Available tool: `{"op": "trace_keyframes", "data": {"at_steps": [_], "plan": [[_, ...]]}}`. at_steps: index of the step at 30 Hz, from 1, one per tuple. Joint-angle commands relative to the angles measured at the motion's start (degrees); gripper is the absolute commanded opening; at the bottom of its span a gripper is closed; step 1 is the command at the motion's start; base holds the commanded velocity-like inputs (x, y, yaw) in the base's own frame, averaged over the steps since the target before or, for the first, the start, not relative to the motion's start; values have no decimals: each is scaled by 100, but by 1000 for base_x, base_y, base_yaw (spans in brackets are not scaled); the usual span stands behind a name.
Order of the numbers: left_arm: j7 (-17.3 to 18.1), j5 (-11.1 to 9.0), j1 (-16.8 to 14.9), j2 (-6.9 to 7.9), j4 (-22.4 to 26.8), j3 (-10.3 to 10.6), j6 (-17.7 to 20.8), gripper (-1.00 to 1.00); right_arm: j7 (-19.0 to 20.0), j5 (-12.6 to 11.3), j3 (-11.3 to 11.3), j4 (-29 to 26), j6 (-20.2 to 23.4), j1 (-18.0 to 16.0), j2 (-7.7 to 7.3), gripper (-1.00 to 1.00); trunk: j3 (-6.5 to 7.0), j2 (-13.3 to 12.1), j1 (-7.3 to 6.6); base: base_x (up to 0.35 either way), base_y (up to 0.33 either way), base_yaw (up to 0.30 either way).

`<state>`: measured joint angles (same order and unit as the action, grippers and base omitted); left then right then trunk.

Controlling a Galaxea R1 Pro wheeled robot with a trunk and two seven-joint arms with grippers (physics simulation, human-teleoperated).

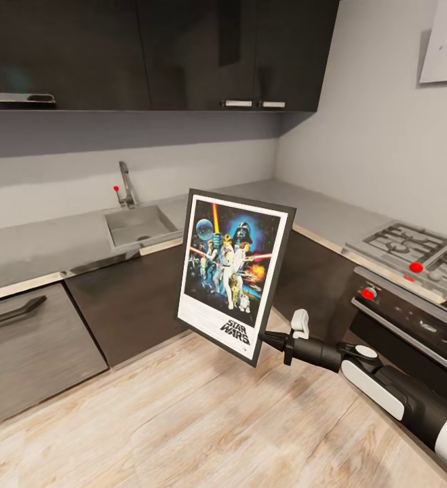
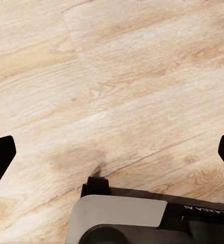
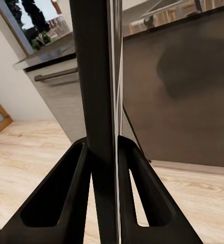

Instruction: Pick up the poster from the kitchen countertop and hang it on one of the wall nails in the kitchen.

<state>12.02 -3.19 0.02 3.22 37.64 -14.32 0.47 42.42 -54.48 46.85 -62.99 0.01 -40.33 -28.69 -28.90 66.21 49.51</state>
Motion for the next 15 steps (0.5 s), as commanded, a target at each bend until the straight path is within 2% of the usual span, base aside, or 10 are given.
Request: {"op": "trace_keyframes", "data": {"at_steps": [1, 15], "plan": [[36, -33, 1, -1, 3, -14, 3, 100, 16, -64, 24, 3, 8, -10, -5, -100, 14, -38, -22, 0, 0, 0], [37, -33, 1, -3, -3, -1, -30, 100, 21, -72, 26, 6, 8, -10, -5, -100, 265, -600, -330, 0, 0, 0]]}}
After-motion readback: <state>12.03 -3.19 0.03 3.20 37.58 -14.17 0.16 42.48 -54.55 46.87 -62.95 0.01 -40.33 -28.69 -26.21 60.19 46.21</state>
